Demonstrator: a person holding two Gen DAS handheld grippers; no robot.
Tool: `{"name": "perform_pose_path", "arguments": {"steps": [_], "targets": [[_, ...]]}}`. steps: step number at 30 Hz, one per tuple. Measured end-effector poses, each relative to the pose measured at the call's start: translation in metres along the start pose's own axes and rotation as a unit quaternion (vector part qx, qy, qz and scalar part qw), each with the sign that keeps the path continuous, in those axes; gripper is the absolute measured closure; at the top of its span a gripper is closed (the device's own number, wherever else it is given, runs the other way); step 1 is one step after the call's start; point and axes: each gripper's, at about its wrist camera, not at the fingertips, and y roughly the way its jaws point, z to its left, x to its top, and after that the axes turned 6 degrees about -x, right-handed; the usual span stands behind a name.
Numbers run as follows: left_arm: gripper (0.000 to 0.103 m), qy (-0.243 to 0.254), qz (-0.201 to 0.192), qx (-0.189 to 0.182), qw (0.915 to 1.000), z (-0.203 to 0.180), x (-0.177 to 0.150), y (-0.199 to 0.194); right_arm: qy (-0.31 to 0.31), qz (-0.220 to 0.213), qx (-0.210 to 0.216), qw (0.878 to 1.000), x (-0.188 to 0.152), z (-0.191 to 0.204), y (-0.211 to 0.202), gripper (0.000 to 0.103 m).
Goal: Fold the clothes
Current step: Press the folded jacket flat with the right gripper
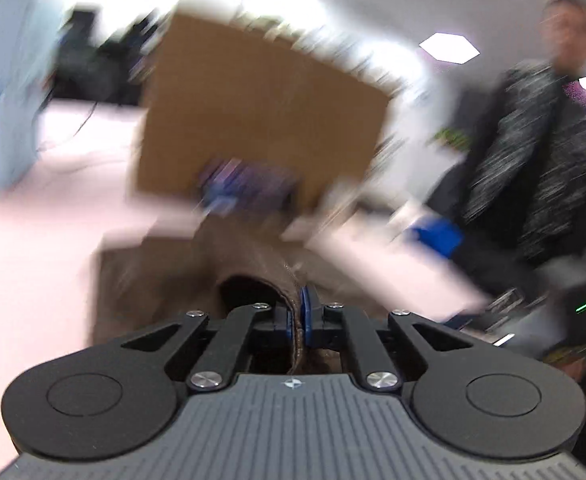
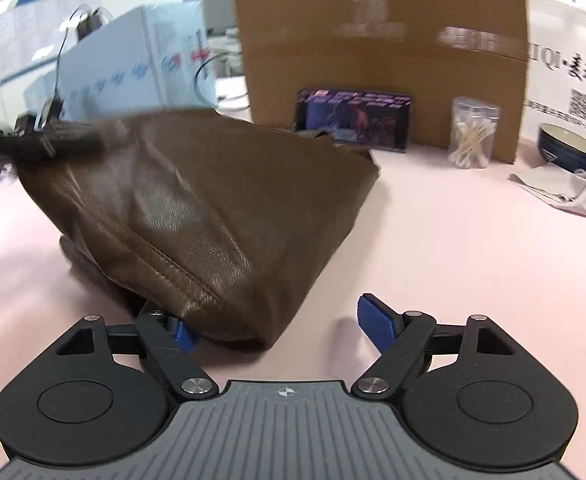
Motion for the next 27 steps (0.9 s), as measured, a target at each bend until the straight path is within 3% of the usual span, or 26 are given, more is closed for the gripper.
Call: {"name": "perform_pose_path", "arguments": {"steps": [4,5,6,7,8,9,12,14,17,19,23,25,27], "targets": [[0.094,0.008,0.018,0.018,0.9996,0.002,-0.008,0.009,0.003,0.013,0.032,0.999,0.001,-0.006,-0.005,0.019],[0.086,0.020,0.013,0.021,0.9995,-0.001,-0.007,0.006,0.013,0.013,0.059,0.998,0.002,-0.013,-0.012,0.017],[0.065,0.036,0.002,0.033,0.9988,-0.005,-0.004,0.001,0.024,0.012,0.083,0.996,0.003,-0.020,-0.020,0.014],[0.051,0.051,-0.011,0.053,0.9972,-0.009,-0.001,-0.005,0.029,0.006,0.093,0.995,0.004,-0.024,-0.026,0.011],[0.026,0.069,-0.029,0.079,0.9940,-0.014,0.001,-0.012,0.038,-0.011,0.103,0.994,0.006,-0.030,-0.035,0.010],[0.022,0.089,-0.052,0.104,0.9892,-0.020,0.005,-0.019,0.048,-0.030,0.100,0.993,0.010,-0.035,-0.042,0.008],[0.022,0.123,-0.073,0.122,0.9821,-0.036,0.015,-0.016,0.078,-0.091,0.053,0.991,0.028,-0.043,-0.047,0.007],[0.022,0.153,-0.062,0.134,0.9772,-0.046,0.021,0.004,0.069,-0.112,0.018,0.991,0.038,-0.039,-0.034,0.007],[0.022,0.199,-0.016,0.185,0.9621,-0.047,0.021,0.031,0.034,-0.098,-0.054,0.993,0.048,-0.024,0.004,0.008],[0.021,0.209,0.027,0.223,0.9518,-0.033,0.009,0.051,0.024,-0.067,-0.059,0.996,0.041,-0.017,0.027,0.008],[0.021,0.164,0.016,0.214,0.9628,-0.013,0.004,0.045,0.037,-0.045,-0.048,0.997,0.030,-0.017,0.046,0.008],[0.020,0.118,0.002,0.202,0.9723,-0.001,0.013,0.036,0.089,-0.034,-0.015,0.995,0.034,-0.032,0.046,0.008],[0.020,0.069,-0.006,0.189,0.9795,0.014,0.019,0.033,0.163,-0.009,0.040,0.986,0.031,-0.052,0.049,0.008]]}}
